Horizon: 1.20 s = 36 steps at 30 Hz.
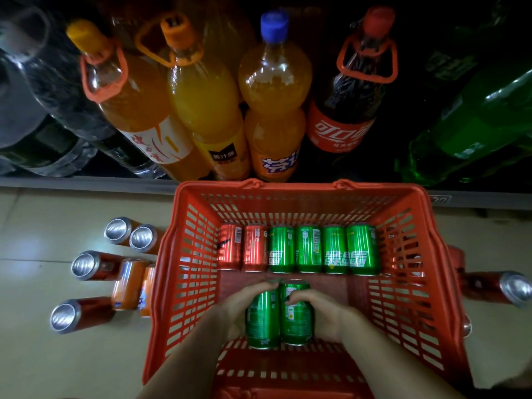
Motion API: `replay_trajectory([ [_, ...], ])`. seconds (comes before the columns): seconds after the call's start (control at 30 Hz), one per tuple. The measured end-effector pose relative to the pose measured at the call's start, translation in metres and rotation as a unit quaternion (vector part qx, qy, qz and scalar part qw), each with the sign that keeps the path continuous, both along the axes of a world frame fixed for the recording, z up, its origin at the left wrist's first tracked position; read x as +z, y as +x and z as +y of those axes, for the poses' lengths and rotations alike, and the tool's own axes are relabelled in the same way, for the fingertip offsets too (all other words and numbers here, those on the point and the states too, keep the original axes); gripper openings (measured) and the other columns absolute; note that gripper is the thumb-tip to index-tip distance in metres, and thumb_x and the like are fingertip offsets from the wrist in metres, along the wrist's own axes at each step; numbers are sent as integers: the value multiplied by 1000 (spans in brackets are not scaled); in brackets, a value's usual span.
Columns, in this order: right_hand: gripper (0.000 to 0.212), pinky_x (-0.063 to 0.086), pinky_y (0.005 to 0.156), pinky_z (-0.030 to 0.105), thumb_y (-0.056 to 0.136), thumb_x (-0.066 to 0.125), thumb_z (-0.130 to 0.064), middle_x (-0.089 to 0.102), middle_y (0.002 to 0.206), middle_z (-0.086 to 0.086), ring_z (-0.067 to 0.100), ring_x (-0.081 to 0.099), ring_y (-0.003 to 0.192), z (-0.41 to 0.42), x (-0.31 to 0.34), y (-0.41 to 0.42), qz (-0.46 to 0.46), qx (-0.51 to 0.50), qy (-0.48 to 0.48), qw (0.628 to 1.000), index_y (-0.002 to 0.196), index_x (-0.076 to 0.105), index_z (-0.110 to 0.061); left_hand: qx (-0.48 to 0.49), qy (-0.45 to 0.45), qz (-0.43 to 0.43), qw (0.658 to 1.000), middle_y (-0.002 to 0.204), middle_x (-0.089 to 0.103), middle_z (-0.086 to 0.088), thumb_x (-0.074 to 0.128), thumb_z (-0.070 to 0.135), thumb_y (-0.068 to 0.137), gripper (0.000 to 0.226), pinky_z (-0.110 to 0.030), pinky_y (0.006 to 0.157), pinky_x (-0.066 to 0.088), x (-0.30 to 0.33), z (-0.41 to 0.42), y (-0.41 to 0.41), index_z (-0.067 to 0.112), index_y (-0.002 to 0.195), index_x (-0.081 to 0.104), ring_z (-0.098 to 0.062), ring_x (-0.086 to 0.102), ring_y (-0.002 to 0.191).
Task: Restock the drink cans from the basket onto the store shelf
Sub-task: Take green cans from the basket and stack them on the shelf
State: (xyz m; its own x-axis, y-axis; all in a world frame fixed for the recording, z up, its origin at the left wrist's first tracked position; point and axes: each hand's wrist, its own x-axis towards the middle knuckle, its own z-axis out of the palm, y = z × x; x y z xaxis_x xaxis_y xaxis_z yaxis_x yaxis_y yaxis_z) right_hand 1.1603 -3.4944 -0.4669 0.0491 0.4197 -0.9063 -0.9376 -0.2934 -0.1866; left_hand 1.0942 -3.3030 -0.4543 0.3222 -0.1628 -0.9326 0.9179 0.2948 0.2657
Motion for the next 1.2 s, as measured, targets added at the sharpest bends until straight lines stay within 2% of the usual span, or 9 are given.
replay_trajectory([
  [0.1,38,59,84,43,81,67,-5,73,111,18,32,71,98,2,9,3,-6,-13,13,1000,118,72,-6,22,7,-25,999,135,67,-9,93,48,68,79,-59,102,54,-3,0,-2,37,138,58,-34,66,123],
  [0.23,35,58,86,44,72,72,-5,74,109,19,33,73,96,-1,27,8,-17,-10,20,1000,107,76,-8,42,9,-55,998,130,60,-1,87,41,79,66,-46,83,57,22,-9,0,42,136,54,-25,62,115],
  [0.37,35,55,95,47,73,72,-4,75,111,20,34,72,100,-3,75,7,-26,-2,7,1000,107,75,-7,65,34,-78,994,133,67,-6,94,41,68,72,-52,94,57,65,-14,-9,41,133,62,-29,66,118],
  [0.5,40,55,91,43,71,70,-4,78,108,16,30,72,96,4,172,7,-96,-8,13,995,109,75,-11,104,71,-129,984,118,78,-8,85,18,78,49,-49,92,60,152,-13,-8,43,119,74,-28,76,105],
  [0.6,57,56,92,44,60,73,-4,78,109,12,30,73,103,15,271,19,-189,-25,31,981,116,72,-17,122,109,-181,970,129,73,-10,90,28,61,67,-58,104,54,248,-1,5,51,120,71,-33,70,118],
  [0.7,55,54,97,45,56,74,-9,79,108,5,26,73,106,23,389,33,-268,-42,66,960,107,75,-28,132,119,-263,948,125,75,-8,89,26,57,75,-60,106,51,370,8,25,39,128,69,-33,72,117],
  [0.97,74,58,83,32,53,70,-2,78,110,2,17,74,99,13,734,53,-432,-96,136,886,123,65,-29,54,182,-428,884,128,74,3,83,23,69,75,-55,108,52,727,4,61,40,139,61,-26,70,121],
  [1.1,82,57,82,30,56,71,-2,77,113,-2,15,74,103,-4,887,61,-501,-86,179,842,132,59,-31,28,212,-505,836,127,72,20,82,23,74,73,-45,100,58,884,-10,71,44,140,57,-13,71,118],
  [1.2,79,57,78,26,60,70,2,77,116,-1,17,73,106,-19,996,64,-558,-79,211,798,130,60,-34,13,223,-558,799,135,67,21,86,36,68,79,-42,101,55,995,-22,72,48,140,56,-12,68,124],
])
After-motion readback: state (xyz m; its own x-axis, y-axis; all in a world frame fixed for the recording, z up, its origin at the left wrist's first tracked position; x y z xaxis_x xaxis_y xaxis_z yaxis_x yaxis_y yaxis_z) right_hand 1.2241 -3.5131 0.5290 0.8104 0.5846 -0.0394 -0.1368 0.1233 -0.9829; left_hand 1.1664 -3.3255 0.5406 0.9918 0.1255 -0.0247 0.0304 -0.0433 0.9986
